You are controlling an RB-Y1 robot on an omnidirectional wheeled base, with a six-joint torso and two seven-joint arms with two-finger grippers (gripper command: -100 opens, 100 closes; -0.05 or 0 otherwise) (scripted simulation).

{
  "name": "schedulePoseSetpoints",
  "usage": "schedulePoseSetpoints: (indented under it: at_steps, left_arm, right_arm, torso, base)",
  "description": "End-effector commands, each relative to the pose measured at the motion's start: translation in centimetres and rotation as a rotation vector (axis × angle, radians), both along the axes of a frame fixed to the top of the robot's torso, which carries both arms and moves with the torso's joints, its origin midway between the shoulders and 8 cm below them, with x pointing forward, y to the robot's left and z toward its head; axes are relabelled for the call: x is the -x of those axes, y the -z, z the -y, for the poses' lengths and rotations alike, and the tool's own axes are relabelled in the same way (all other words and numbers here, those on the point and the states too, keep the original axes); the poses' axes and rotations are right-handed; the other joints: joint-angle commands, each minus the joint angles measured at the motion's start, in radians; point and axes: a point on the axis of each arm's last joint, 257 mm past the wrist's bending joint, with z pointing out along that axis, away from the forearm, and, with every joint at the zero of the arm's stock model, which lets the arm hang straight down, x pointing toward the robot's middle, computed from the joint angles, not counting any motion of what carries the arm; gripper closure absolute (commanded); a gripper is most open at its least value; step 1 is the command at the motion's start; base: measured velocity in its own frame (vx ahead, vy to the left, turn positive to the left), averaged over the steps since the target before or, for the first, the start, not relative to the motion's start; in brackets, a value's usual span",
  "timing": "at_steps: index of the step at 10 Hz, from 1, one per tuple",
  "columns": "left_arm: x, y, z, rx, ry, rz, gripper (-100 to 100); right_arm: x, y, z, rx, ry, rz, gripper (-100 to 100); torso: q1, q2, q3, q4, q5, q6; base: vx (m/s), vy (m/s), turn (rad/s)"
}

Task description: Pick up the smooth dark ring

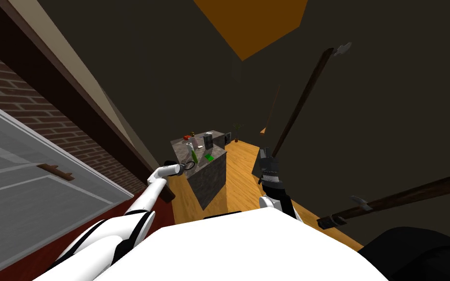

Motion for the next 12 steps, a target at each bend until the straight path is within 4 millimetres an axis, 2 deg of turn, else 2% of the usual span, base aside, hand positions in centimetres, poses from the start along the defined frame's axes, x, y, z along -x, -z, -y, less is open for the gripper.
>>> schedulePoseSetpoints:
  at_steps: [1,4,5,6,7,8,9,10,11,12]
  left_arm:
    - [0.0,0.0,0.0,0.000,0.000,0.000,100]
    - [0.4,0.4,-0.2,-0.001,-0.003,-0.011,100]
    - [0.4,0.4,-0.2,-0.002,-0.003,-0.011,0]
    - [0.3,0.0,0.8,-0.007,0.016,-0.004,100]
    - [0.1,-0.4,1.0,-0.008,0.020,0.006,100]
    - [0.9,0.1,1.6,-0.017,0.033,-0.012,100]
    - [0.3,-1.0,2.1,-0.019,0.045,0.013,100]
    - [1.4,0.1,2.6,-0.025,0.055,-0.017,100]
    - [0.7,-1.2,3.3,-0.027,0.070,0.013,100]
    - [1.8,-0.2,4.1,-0.031,0.083,-0.013,100]
  right_arm:
    - [0.0,0.0,0.0,0.000,0.000,0.000,0]
    - [0.0,0.0,0.0,0.000,0.000,0.000,0]
    - [0.0,0.0,0.0,0.000,0.000,0.000,0]
    - [0.0,0.0,0.0,0.000,0.000,0.000,0]
    - [0.0,0.0,0.0,0.000,0.000,0.000,0]
    - [0.0,0.0,0.0,0.000,0.000,0.000,0]
    - [0.0,0.0,0.0,0.000,0.000,0.000,0]
    - [0.0,0.0,0.0,0.000,0.000,0.000,0]
    - [0.0,0.0,0.0,0.000,0.000,0.000,0]
    - [0.0,0.0,0.0,0.000,0.000,0.000,0]
  torso:
    - [0.000,0.000,0.000,0.000,0.000,0.000]
    - [-0.003,-0.004,-0.001,0.001,-0.001,0.004]
    - [-0.004,-0.005,-0.002,0.001,-0.001,0.004]
    - [-0.004,-0.005,-0.002,0.001,-0.001,0.005]
    - [-0.005,-0.009,-0.003,0.002,-0.002,0.004]
    - [-0.005,-0.010,-0.004,0.001,-0.002,0.006]
    - [-0.004,-0.011,-0.005,0.001,-0.001,0.005]
    - [-0.004,-0.011,-0.005,0.001,-0.001,0.006]
    - [-0.003,-0.011,-0.005,0.000,-0.001,0.004]
    - [-0.004,-0.010,-0.004,0.001,-0.001,0.005]
  base:
    - [-0.019,0.001,0.048]
    - [0.000,0.000,0.000]
    - [0.000,0.000,0.000]
    - [0.075,-0.008,0.185]
    - [0.091,-0.005,0.118]
    - [0.102,0.012,0.164]
    - [0.078,0.007,0.119]
    - [0.088,0.017,0.187]
    - [0.071,0.008,0.132]
    - [0.077,0.002,0.230]
